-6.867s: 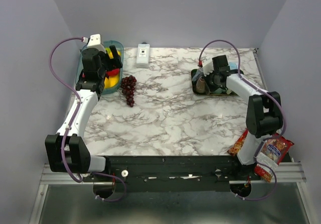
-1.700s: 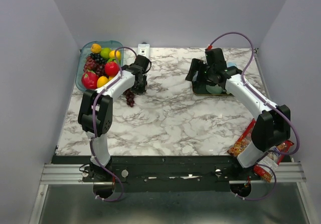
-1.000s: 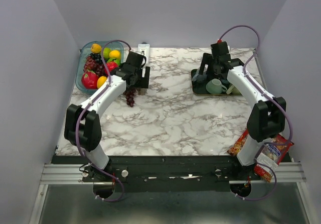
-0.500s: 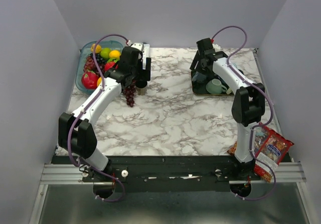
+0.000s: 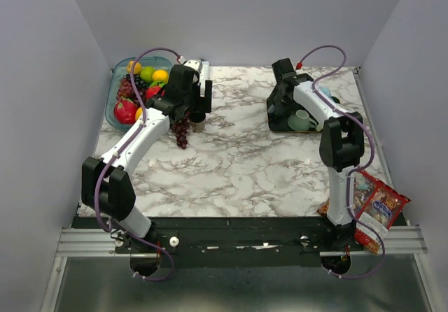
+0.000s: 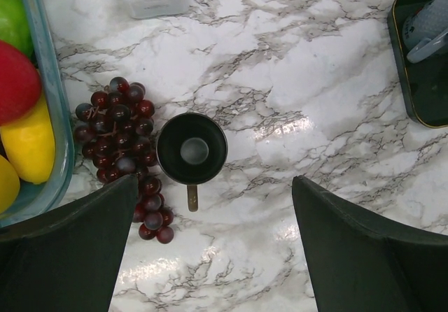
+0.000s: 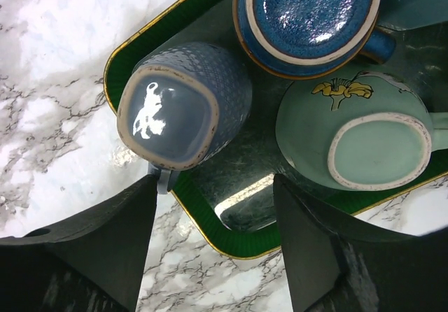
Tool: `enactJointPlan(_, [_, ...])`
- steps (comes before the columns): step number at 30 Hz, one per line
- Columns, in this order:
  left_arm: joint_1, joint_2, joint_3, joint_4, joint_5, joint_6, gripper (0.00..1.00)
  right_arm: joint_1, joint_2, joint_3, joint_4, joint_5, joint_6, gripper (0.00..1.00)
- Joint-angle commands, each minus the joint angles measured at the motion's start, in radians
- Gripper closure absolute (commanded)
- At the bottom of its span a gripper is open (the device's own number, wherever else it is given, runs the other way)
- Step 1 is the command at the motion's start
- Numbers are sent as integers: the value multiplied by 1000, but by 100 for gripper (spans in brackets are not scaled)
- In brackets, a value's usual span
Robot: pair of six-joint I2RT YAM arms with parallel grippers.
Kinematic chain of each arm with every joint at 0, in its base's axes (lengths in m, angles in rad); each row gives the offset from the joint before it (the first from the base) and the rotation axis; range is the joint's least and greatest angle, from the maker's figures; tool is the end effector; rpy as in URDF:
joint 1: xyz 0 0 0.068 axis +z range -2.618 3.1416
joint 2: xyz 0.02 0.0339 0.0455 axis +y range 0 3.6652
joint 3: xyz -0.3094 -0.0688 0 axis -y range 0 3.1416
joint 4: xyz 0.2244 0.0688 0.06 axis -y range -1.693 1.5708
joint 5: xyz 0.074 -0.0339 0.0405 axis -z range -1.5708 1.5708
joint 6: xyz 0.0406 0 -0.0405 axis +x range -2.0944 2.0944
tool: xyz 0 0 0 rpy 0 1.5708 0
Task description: Turn the mug right side up
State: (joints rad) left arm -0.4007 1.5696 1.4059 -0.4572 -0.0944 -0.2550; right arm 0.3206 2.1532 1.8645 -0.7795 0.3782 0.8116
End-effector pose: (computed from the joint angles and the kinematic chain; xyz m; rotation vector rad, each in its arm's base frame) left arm 0.3181 -0.1306 0.3790 0.1069 2.1985 -0.2659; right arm 0.4567 0.1358 0.2676 0.7327 2.4148 -0.0601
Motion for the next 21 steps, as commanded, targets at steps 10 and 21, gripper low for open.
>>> enactJointPlan(10, [-4,-26,-19,15,28,-3,1,3,99,97,-15,44,52,20])
enactJointPlan(21, [-4,-17,-13,15,28,-3,1,3,79,82,-6,79,17,53])
